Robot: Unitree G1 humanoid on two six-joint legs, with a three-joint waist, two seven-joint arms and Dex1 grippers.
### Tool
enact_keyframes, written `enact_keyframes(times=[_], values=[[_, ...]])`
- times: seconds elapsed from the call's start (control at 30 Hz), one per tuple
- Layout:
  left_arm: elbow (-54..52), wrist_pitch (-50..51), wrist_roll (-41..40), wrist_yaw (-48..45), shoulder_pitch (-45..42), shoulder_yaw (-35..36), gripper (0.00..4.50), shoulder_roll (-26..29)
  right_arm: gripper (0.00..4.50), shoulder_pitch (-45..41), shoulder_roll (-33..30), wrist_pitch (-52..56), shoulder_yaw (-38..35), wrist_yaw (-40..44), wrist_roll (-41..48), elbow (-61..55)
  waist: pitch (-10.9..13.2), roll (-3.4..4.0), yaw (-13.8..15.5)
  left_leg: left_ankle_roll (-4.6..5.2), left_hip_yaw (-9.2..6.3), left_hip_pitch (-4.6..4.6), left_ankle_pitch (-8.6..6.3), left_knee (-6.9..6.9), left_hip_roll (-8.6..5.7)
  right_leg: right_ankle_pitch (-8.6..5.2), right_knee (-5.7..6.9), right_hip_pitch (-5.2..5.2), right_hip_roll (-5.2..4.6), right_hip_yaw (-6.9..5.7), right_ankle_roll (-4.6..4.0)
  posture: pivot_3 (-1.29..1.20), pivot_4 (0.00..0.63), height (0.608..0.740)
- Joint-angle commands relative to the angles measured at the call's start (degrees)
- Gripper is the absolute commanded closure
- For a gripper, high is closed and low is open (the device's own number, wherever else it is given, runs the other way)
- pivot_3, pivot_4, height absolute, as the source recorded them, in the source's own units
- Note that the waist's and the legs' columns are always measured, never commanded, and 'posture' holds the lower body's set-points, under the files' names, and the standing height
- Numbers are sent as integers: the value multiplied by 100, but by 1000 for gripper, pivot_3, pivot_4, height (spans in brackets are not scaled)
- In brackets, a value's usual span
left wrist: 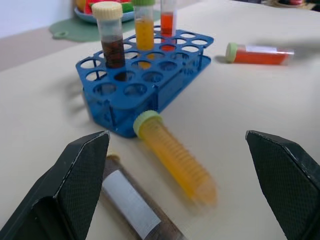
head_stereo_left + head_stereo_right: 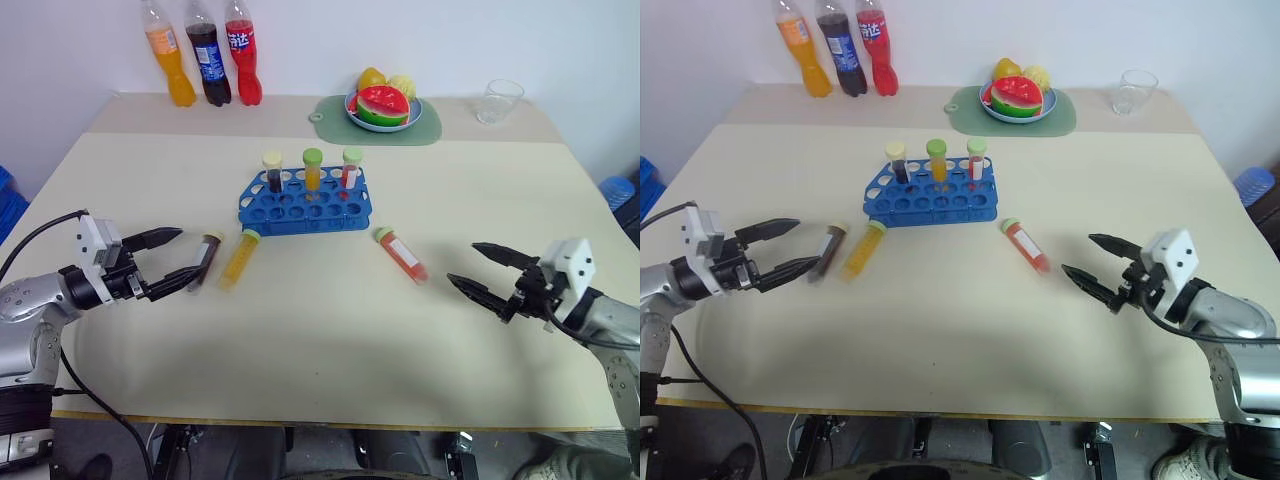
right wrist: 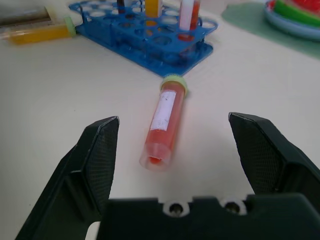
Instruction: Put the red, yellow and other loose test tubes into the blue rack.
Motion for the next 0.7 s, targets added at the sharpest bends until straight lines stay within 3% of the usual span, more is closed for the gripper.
enact_keyframes(times=[0.03,0.33,0.57,0.7], values=[[-115,-99,-156,-360,-306,-158,0,-2,652,-775,-366,1479,294,-467,316,-538,3,5,4,0,-1,-2,0,2,0,0,1,-2,-1,2,-1,0,150,740],[415,-671,315,-964,-1173,-1020,0,-348,652,-3696,-433,4889,1754,-1101,383,488,4,7,18,1,-2,-16,-1,-3,-5,1,-3,-15,-2,-5,-1,0,150,740],[674,-999,484,-1253,-1342,-1289,0,-418,652,-4658,-114,5987,2291,-1102,406,1306,4,7,13,4,1,-115,-1,14,-8,5,17,-121,-1,-4,5,0,150,740],[658,-1095,514,-1278,-1259,-1294,0,-425,652,-4931,45,6123,2547,-1132,264,1714,4,7,5,4,3,-119,-1,15,-11,6,18,-125,-2,-4,7,0,150,740]])
